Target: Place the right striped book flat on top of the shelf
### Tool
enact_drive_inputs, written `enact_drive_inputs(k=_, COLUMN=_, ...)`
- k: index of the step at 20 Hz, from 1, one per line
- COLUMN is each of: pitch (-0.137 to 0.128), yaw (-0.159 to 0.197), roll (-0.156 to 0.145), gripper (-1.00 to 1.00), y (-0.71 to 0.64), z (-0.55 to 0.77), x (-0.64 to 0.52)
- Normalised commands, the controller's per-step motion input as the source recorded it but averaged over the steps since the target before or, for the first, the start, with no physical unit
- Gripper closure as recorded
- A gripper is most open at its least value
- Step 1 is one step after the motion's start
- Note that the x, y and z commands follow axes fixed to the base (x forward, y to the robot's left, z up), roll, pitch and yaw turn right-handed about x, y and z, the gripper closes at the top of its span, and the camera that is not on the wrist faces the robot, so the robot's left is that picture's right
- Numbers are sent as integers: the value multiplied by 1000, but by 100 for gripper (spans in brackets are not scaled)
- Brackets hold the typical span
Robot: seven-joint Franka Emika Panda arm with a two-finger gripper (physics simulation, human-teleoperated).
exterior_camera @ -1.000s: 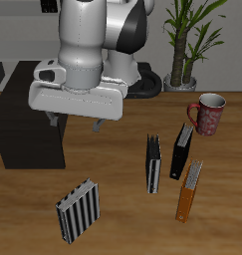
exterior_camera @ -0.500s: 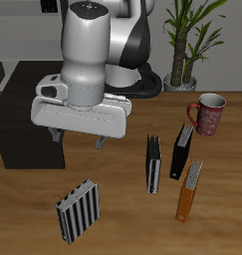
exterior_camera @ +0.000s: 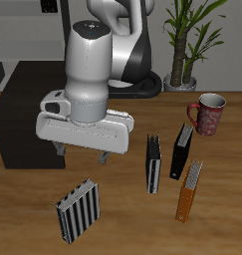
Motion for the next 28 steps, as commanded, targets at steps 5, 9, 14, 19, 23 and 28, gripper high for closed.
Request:
enact_drive_inputs(k=5, pitch=9, yaw=-49, roll=-8, gripper=-100, y=-9, z=-248, x=133)
enact_drive_inputs(k=9, pitch=15, yaw=-53, roll=-20, gripper=-100, y=-60, z=-187, x=78)
enact_drive_inputs(k=14, pitch=29, yaw=-11, roll=-12, gripper=-100, y=-17, z=-254, x=41)
enact_drive_inputs(k=19, pitch=49, yaw=-10, roll=-16, gripper=-100, y=-45, z=-364, x=69)
enact_drive_inputs(k=23, pitch=60, yaw=-22, roll=-23, gripper=-100, y=-74, z=-247, x=55)
enact_drive_inputs(k=28, pitch=38, yaw=-17, roll=11, gripper=100, y=-62, z=-239, x=44)
